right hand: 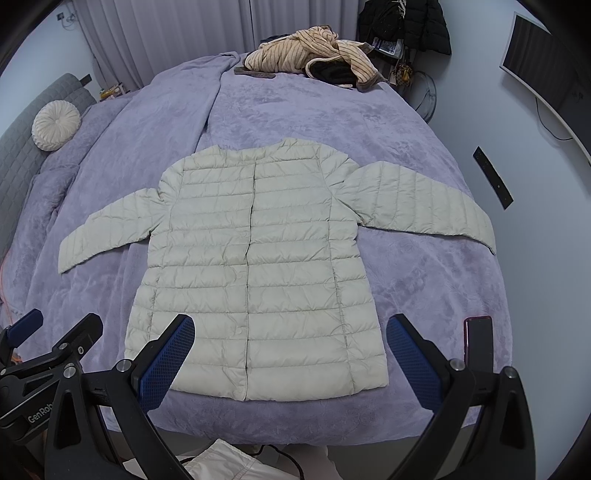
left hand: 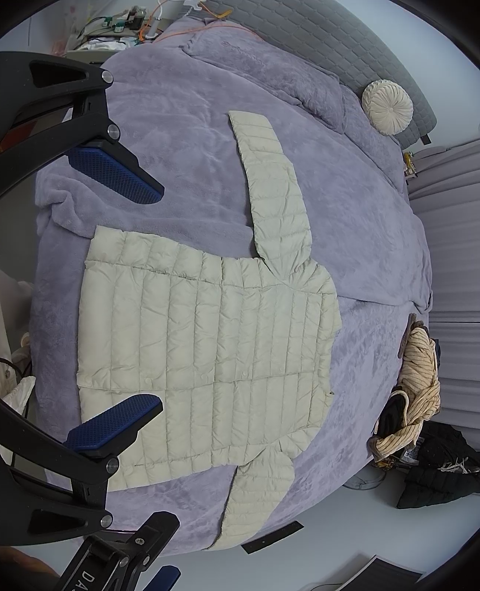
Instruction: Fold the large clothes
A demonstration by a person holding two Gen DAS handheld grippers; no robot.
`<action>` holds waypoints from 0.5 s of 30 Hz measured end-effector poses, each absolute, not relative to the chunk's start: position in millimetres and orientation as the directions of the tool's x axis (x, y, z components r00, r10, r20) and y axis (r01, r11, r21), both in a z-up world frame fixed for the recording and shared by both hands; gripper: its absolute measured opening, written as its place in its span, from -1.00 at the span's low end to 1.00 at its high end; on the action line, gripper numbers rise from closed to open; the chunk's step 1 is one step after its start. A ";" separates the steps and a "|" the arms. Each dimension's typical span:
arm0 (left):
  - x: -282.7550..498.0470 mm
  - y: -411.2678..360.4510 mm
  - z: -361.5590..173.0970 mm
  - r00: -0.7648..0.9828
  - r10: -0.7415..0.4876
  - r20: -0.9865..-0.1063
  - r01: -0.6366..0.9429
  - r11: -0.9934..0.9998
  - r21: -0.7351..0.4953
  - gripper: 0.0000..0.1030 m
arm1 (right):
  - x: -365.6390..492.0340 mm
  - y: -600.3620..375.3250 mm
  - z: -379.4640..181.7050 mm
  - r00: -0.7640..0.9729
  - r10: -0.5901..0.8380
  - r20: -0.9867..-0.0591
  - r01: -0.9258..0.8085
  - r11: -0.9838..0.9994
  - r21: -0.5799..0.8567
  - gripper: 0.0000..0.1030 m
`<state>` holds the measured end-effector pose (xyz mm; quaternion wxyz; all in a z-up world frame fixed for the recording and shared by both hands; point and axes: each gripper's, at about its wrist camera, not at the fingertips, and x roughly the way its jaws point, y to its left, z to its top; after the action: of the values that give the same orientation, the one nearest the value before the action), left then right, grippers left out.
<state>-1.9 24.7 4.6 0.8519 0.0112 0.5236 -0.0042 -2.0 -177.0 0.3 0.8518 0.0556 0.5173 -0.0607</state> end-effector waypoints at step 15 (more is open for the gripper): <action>-2.9 28.2 3.1 0.450 0.005 -0.893 0.018 1.000 0.015 1.00 | -0.3 -176.4 1.3 0.452 -0.040 -0.891 0.161 0.986 0.037 1.00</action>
<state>-2.9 28.2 3.1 0.8514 0.0111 0.5245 -0.0039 -0.3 -176.4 1.3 0.8502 0.0578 0.5200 -0.0591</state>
